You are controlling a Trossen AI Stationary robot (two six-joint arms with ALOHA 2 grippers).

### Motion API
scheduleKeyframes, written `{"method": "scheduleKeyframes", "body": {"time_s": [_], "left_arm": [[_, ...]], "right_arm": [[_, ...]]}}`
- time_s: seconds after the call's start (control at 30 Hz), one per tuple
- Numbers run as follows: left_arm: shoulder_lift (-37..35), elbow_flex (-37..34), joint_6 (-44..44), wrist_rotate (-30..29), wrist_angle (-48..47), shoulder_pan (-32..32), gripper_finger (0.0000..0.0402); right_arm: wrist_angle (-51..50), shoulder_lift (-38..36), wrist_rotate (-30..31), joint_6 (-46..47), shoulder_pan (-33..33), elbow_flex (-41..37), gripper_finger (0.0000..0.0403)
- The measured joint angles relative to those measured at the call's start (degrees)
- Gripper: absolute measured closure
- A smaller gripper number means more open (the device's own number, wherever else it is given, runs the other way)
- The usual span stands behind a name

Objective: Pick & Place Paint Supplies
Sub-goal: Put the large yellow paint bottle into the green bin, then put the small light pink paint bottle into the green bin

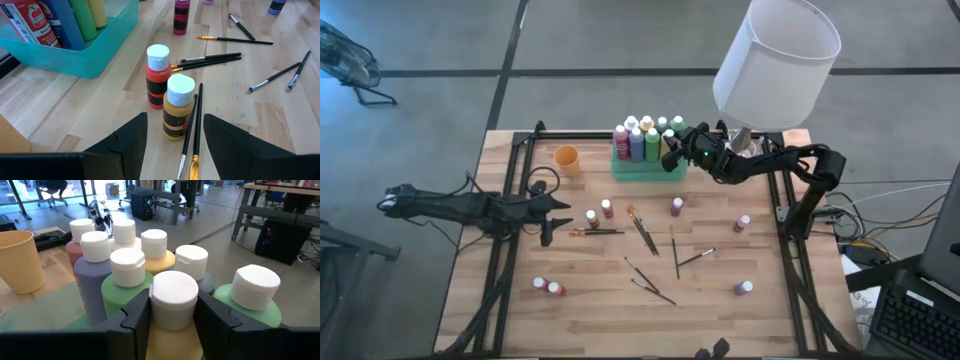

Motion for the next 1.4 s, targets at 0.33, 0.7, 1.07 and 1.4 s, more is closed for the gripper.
{"method": "scheduleKeyframes", "body": {"time_s": [0.33,0.7,1.07,1.4], "left_arm": [[0.0,0.0,0.0,0.0,0.0,0.0,0.0202],[0.0,0.0,0.0,0.0,0.0,0.0,0.0202],[0.0,0.0,0.0,0.0,0.0,0.0,0.0202],[0.0,0.0,0.0,0.0,0.0,0.0,0.0202]], "right_arm": [[0.4,0.0,0.0,0.0,-0.2,0.1,0.0257],[0.7,-0.1,0.1,-0.3,-0.3,0.1,0.0211],[-0.1,-4.2,0.2,-2.5,-0.2,0.1,0.0172],[-9.3,-12.9,0.1,-5.1,2.2,0.0,0.0156]]}}
